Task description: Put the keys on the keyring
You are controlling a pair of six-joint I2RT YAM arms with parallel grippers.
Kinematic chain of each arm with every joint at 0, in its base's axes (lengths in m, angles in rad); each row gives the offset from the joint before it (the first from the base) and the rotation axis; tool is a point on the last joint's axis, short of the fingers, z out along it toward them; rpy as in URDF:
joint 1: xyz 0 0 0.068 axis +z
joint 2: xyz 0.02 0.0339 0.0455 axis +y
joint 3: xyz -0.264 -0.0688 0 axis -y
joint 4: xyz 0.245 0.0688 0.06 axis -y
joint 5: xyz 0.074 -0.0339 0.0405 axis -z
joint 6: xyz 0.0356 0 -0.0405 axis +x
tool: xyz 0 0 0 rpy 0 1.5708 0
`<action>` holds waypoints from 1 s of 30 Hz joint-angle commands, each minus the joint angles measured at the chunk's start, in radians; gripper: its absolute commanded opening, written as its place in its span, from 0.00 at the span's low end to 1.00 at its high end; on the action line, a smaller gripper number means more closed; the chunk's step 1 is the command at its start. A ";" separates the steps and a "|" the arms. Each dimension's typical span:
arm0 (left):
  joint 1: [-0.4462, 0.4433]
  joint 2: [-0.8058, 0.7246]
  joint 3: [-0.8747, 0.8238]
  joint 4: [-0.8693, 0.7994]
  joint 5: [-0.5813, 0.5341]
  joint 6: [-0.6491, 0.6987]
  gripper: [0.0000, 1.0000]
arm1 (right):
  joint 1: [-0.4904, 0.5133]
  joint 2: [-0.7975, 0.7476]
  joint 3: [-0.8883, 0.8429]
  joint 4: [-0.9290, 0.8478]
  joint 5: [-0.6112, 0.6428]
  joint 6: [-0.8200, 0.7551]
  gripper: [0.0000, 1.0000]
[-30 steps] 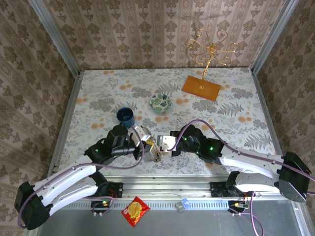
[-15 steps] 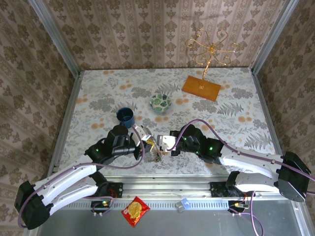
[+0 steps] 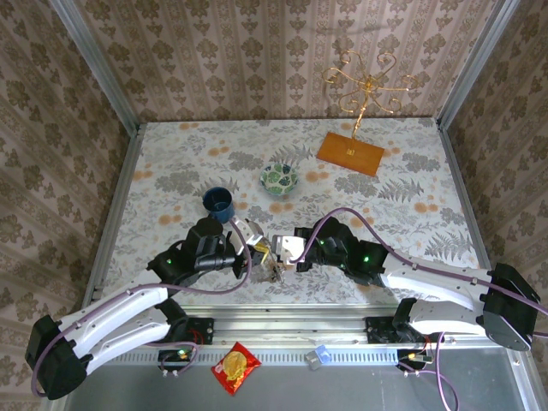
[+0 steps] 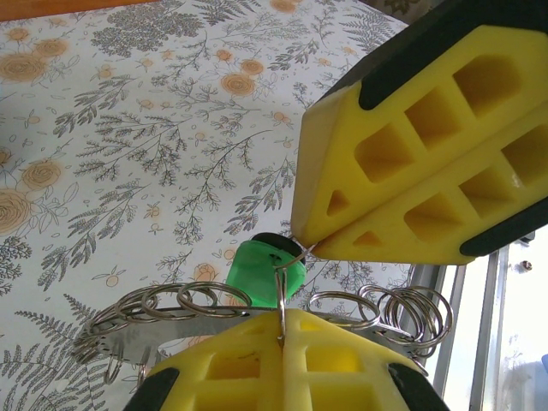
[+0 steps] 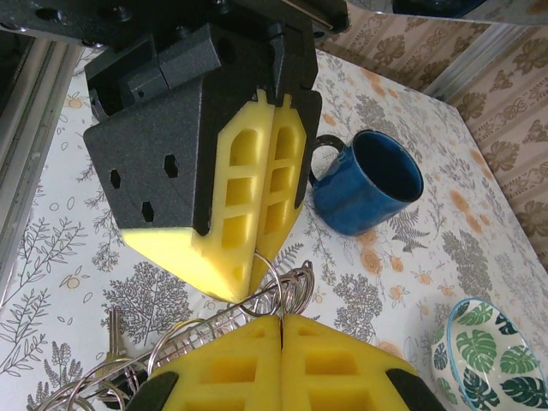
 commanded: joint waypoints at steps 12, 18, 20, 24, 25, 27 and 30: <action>0.009 0.001 0.032 0.035 0.001 -0.014 0.00 | 0.024 0.002 0.030 0.002 -0.032 -0.012 0.00; 0.009 0.001 0.032 0.027 -0.006 -0.011 0.00 | 0.031 0.001 0.034 -0.018 -0.038 -0.023 0.00; 0.011 0.001 0.033 0.026 -0.011 -0.014 0.00 | 0.032 -0.004 0.034 -0.020 -0.031 -0.024 0.00; 0.011 0.000 0.032 0.035 -0.010 -0.013 0.00 | 0.032 -0.001 0.037 -0.040 -0.042 -0.025 0.00; 0.010 0.000 0.032 0.036 -0.011 -0.011 0.00 | 0.033 0.002 0.038 -0.045 -0.047 -0.024 0.00; 0.010 -0.002 0.032 0.043 -0.013 -0.007 0.00 | 0.032 0.011 0.046 -0.073 -0.067 -0.024 0.00; 0.010 -0.012 0.023 0.077 -0.007 0.007 0.00 | 0.033 0.025 0.058 -0.104 -0.095 -0.021 0.00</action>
